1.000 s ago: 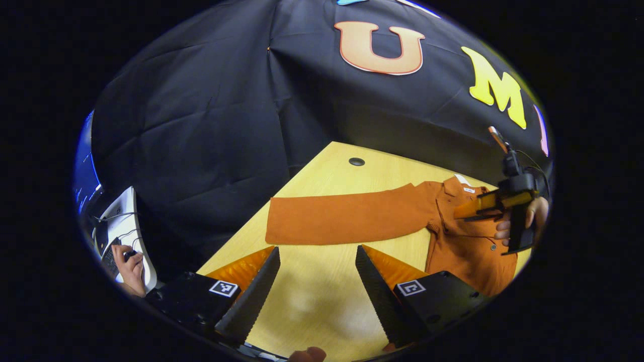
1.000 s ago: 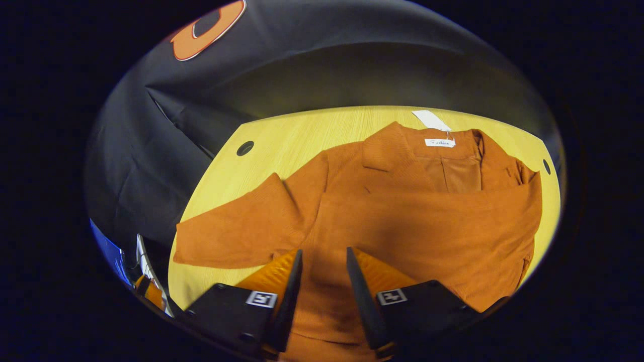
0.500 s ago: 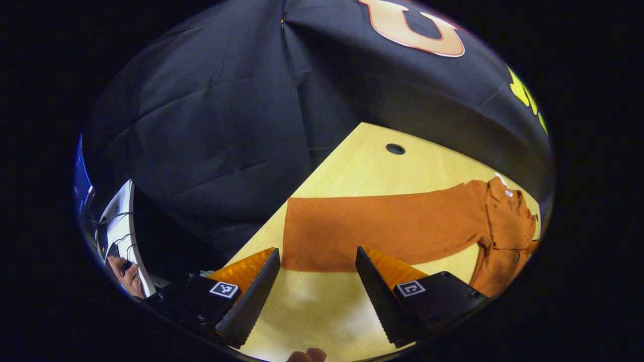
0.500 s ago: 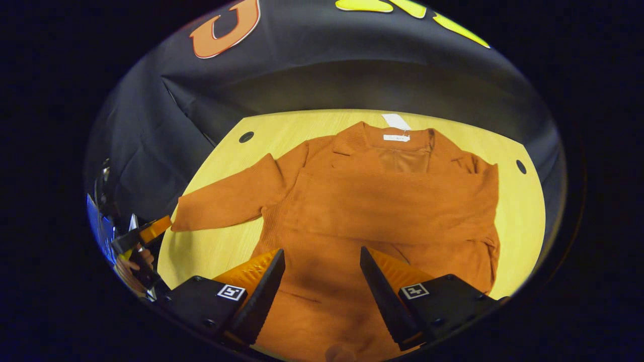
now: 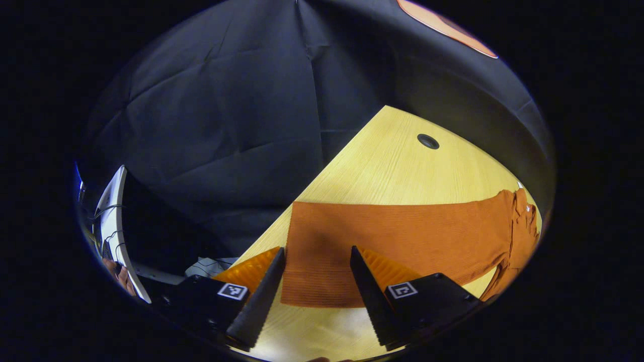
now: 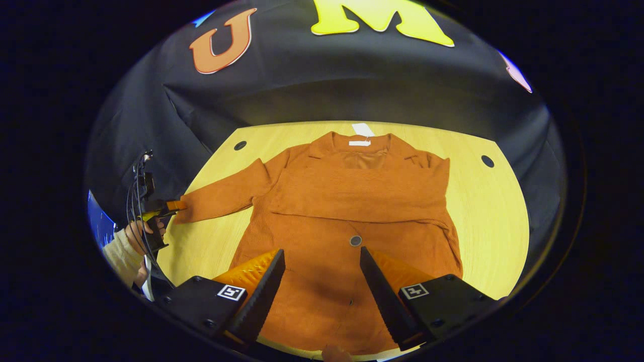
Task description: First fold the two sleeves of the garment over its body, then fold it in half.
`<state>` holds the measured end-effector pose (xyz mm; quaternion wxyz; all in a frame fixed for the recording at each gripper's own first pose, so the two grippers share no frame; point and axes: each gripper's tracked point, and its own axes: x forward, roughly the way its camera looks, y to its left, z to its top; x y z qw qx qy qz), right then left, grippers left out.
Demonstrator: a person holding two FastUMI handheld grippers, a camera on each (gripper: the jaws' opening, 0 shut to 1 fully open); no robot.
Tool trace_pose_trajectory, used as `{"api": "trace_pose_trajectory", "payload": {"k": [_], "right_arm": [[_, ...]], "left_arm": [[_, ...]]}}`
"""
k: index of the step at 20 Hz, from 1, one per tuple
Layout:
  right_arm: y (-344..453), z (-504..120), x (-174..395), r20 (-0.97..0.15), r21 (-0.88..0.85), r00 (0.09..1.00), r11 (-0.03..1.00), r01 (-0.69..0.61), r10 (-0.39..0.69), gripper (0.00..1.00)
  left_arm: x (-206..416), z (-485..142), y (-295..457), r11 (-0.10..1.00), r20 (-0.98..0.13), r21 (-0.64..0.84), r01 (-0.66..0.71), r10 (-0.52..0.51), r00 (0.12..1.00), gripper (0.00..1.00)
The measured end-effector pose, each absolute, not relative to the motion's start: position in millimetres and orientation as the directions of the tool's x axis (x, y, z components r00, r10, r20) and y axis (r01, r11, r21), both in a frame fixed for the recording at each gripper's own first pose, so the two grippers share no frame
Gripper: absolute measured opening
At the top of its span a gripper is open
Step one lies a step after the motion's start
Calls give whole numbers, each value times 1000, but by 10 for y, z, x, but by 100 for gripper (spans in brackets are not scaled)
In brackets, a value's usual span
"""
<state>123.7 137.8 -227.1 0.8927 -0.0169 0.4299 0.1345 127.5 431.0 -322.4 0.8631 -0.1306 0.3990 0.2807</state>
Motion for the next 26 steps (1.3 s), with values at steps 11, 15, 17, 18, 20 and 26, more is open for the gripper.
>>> {"api": "trace_pose_trajectory", "payload": {"k": [11, 15, 17, 18, 20, 26], "right_arm": [[1175, -2302, 1063, -776, 98, 595, 972, -213, 209, 96], [1074, -2291, 1058, -773, 96, 605, 978, -186, 191, 96], [1013, -2258, 1050, -767, 101, 613, 980, -174, 188, 96], [969, -2241, 1044, -764, 104, 618, 980, -169, 188, 96], [868, -2224, 1026, -760, 104, 625, 982, -155, 179, 94], [524, -2297, 966, -763, 123, 627, 988, -94, 155, 96]], "left_arm": [[1333, -3255, 4343, 814, -783, 50, -579, 392, 483, 30], [1343, -3227, 4315, 812, -782, 79, -578, 410, 470, 5], [1380, -3208, 4253, 821, -786, 68, -567, 394, 477, 3], [1398, -3165, 4207, 824, -785, 66, -563, 391, 481, 3], [1451, -3012, 4126, 834, -763, 66, -548, 396, 510, 3], [1743, -2610, 3484, 874, -735, 62, -481, 366, 571, 3]]}}
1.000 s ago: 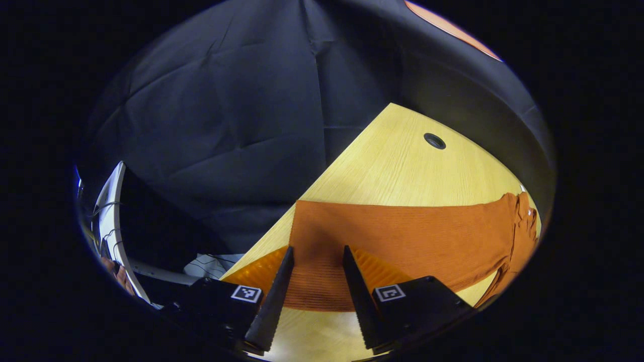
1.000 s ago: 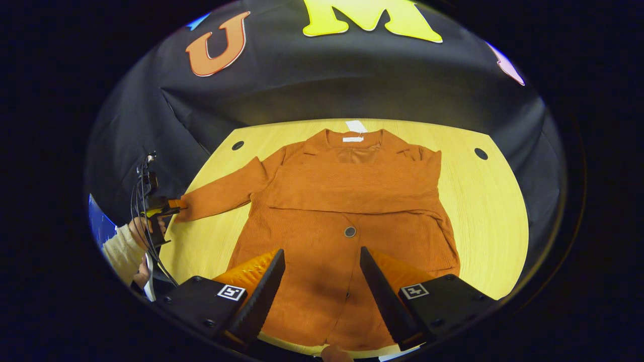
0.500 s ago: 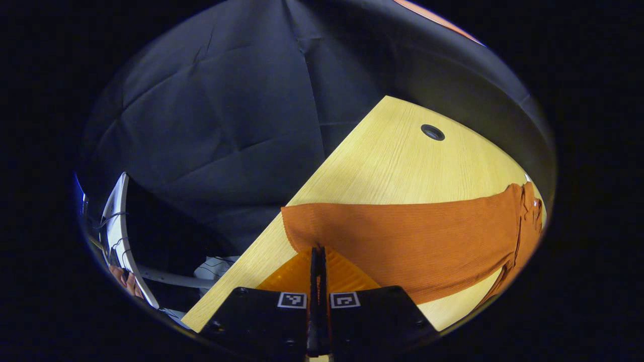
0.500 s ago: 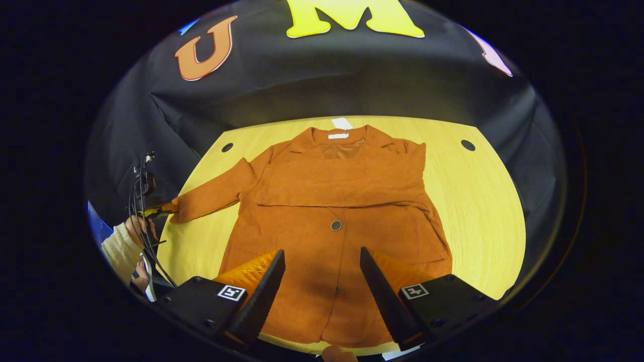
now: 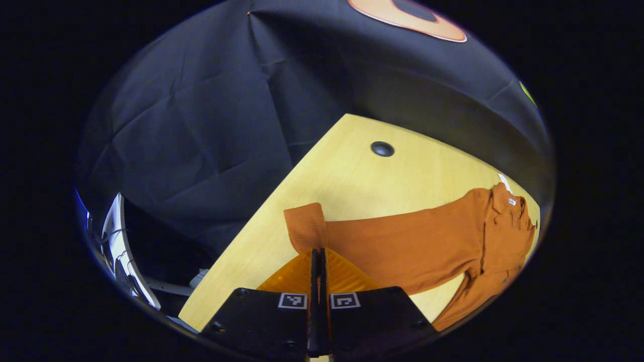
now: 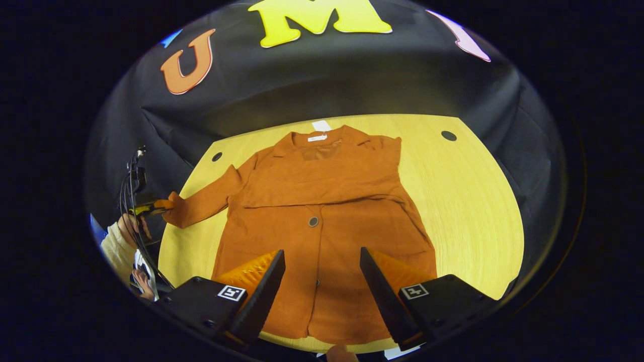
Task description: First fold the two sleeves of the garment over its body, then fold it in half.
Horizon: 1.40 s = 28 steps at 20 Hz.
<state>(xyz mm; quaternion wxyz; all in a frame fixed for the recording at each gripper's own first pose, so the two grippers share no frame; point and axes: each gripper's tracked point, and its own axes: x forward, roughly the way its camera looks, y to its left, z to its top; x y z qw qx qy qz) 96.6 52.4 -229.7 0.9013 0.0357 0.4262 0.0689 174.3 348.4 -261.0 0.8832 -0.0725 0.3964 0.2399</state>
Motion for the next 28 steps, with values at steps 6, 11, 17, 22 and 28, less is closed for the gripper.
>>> {"api": "trace_pose_trajectory", "payload": {"k": [6, 11, 17, 22, 28], "right_arm": [[146, -2341, 812, -765, 150, 625, 987, -62, 156, 96], [-268, -2270, 735, -749, 193, 642, 981, -30, 167, 96], [-727, -2305, 675, -756, 199, 639, 980, 16, 143, 95], [-1031, -2375, 645, -773, 163, 624, 986, 24, 113, 95], [-1258, -2452, 607, -782, 176, 611, 984, 32, 120, 94]], "left_arm": [[2200, -2287, 2300, 932, -716, 74, -356, 298, 632, 0], [2746, -2156, 1161, 963, -694, 121, -239, 254, 673, 3], [2984, -2235, 171, 978, -705, 131, -162, 206, 678, 2], [3111, -2345, -661, 990, -724, 100, -98, 140, 675, 3], [3173, -2594, -1751, 989, -745, 134, 56, 63, 664, 2]]}}
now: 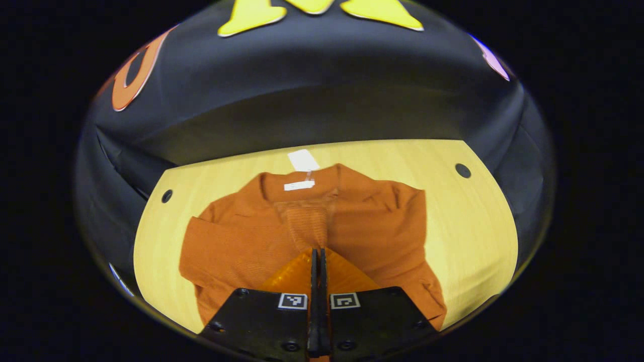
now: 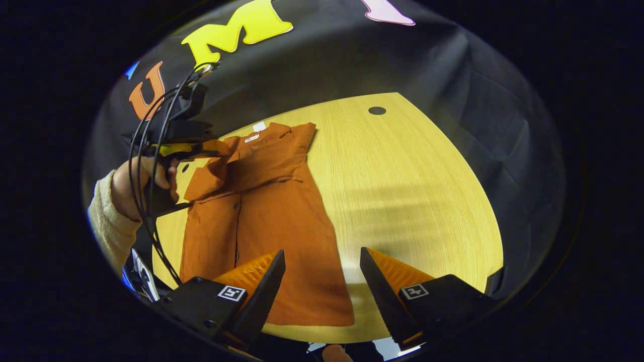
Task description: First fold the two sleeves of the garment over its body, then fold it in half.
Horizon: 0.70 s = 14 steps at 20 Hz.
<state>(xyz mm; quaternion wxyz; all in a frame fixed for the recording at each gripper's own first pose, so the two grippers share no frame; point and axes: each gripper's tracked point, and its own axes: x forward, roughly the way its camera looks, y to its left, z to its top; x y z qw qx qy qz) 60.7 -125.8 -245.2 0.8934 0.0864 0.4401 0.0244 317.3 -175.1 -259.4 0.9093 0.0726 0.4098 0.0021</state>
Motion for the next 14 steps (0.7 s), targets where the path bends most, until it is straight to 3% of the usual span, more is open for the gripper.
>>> {"api": "trace_pose_trajectory", "payload": {"k": [7, 8, 9, 12, 13, 14], "right_arm": [[-1438, -2537, 560, -798, 186, 586, 982, 20, 139, 95], [-1467, -2550, 562, -800, 182, 584, 983, 17, 138, 95], [-1502, -2565, 567, -802, 180, 582, 983, 18, 137, 95], [-1539, -2597, 612, -805, 185, 578, 982, 26, 137, 94], [-1541, -2596, 619, -805, 186, 578, 982, 28, 136, 95], [-1536, -2598, 628, -804, 189, 578, 982, 29, 138, 96]], "left_arm": [[3170, -2943, -2376, 980, -784, 138, 142, 20, 620, 4], [3149, -2954, -2452, 981, -791, 118, 157, -3, 612, 9], [3134, -2961, -2563, 981, -793, 81, 177, -44, 607, 16], [3088, -2888, -2676, 978, -781, 66, 198, -73, 620, 61], [3079, -2888, -2747, 978, -780, 52, 202, -87, 620, 59], [3067, -2848, -2762, 980, -779, 37, 198, -96, 620, 72]]}}
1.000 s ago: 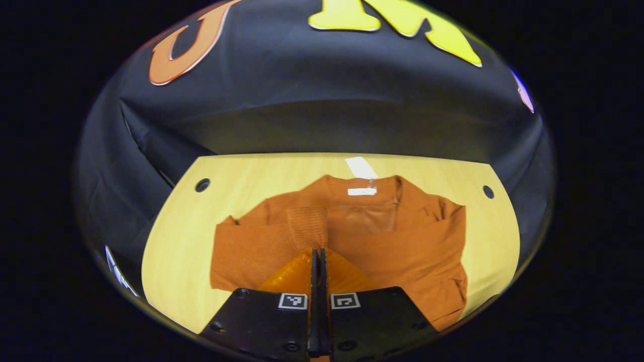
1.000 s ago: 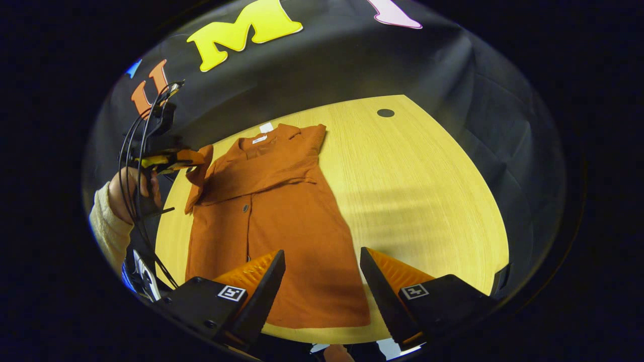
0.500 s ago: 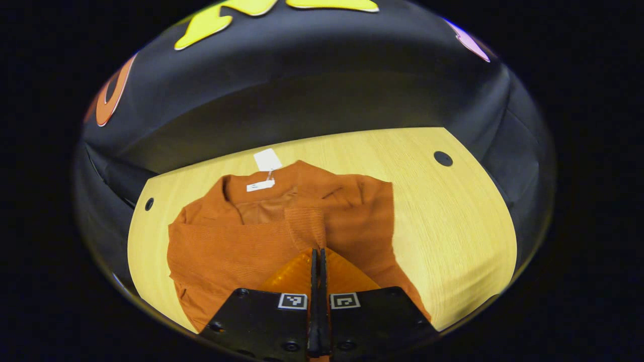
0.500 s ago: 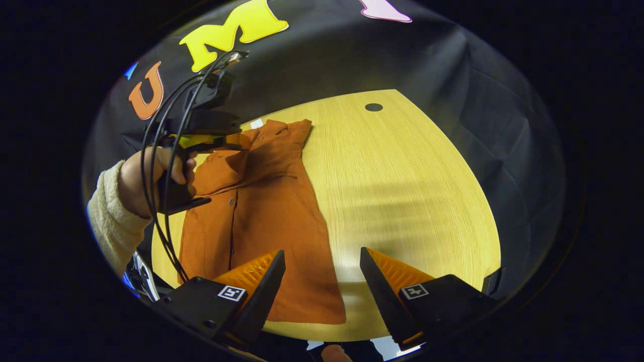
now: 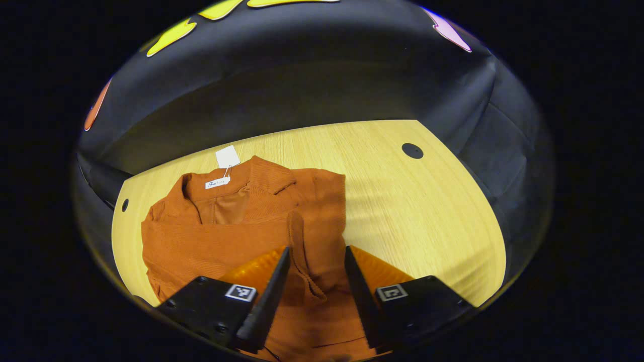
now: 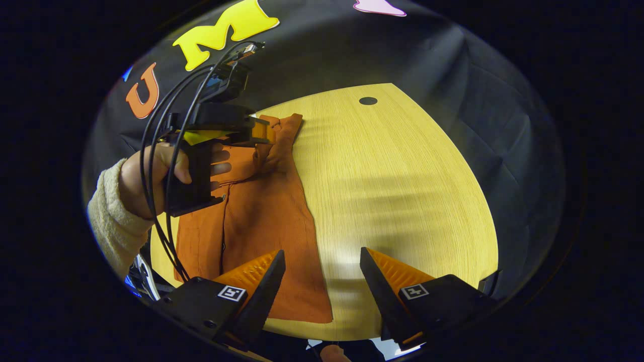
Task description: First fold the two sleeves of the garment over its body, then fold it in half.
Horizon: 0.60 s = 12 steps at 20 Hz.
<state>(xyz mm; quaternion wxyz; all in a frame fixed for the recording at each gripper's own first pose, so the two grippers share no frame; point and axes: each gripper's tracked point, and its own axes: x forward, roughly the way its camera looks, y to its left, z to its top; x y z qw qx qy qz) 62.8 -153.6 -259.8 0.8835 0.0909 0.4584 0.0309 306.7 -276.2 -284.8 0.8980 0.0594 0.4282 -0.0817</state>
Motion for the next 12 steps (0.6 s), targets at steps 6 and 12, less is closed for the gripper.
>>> {"api": "trace_pose_trajectory", "payload": {"k": [6, 12], "right_arm": [[-1383, -2572, 661, -801, 180, 583, 984, 13, 139, 95], [-1211, -2599, 604, -812, 186, 566, 982, 19, 143, 96]], "left_arm": [[2859, -2692, -2700, 982, -777, -75, 171, -165, 607, 100], [2331, -2452, -2092, 982, -766, -133, 132, -186, 615, 100]]}}
